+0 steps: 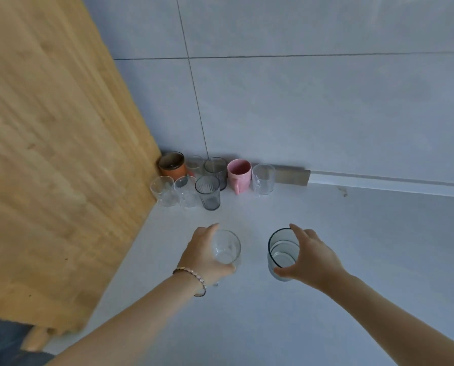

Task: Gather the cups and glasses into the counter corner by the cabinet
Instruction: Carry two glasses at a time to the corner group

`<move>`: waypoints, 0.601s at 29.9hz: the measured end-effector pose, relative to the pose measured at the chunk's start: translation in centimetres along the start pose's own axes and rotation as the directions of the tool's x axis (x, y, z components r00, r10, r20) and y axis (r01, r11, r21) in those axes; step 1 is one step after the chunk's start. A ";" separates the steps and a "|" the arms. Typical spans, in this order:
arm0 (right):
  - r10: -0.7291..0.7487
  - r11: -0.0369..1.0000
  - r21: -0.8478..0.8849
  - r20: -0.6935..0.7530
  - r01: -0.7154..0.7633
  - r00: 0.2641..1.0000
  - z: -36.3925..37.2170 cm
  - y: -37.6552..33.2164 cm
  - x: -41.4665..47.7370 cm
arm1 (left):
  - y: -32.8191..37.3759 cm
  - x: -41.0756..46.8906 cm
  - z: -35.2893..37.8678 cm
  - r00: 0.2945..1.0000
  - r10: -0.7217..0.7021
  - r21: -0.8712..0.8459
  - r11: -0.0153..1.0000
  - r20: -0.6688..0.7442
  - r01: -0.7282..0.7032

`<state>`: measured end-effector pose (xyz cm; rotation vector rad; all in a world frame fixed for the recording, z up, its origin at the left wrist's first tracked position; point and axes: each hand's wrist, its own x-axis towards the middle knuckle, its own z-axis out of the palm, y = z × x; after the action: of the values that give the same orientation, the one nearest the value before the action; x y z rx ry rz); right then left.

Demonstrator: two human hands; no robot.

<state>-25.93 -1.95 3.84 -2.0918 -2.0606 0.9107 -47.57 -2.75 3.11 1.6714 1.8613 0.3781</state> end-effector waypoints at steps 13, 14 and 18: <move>0.128 0.991 0.055 -0.043 -0.126 0.991 1.2 -3.2 10.6 | 1.3 18.6 -1.4 0.957 0.259 0.610 0.739 0.133 -0.285; 0.140 0.989 0.058 -0.047 -0.137 0.989 1.4 -3.4 11.0 | 1.1 19.4 -1.2 0.955 0.259 0.620 0.729 0.141 -0.289; 0.161 0.987 0.035 -0.040 -0.160 0.986 2.0 -4.1 12.8 | -0.3 21.1 -0.4 0.944 0.280 0.628 0.707 0.176 -0.327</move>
<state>-31.39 9.66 -0.53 -2.2665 -1.8671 0.9034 -48.56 17.72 -1.89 2.4388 1.7648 -0.2513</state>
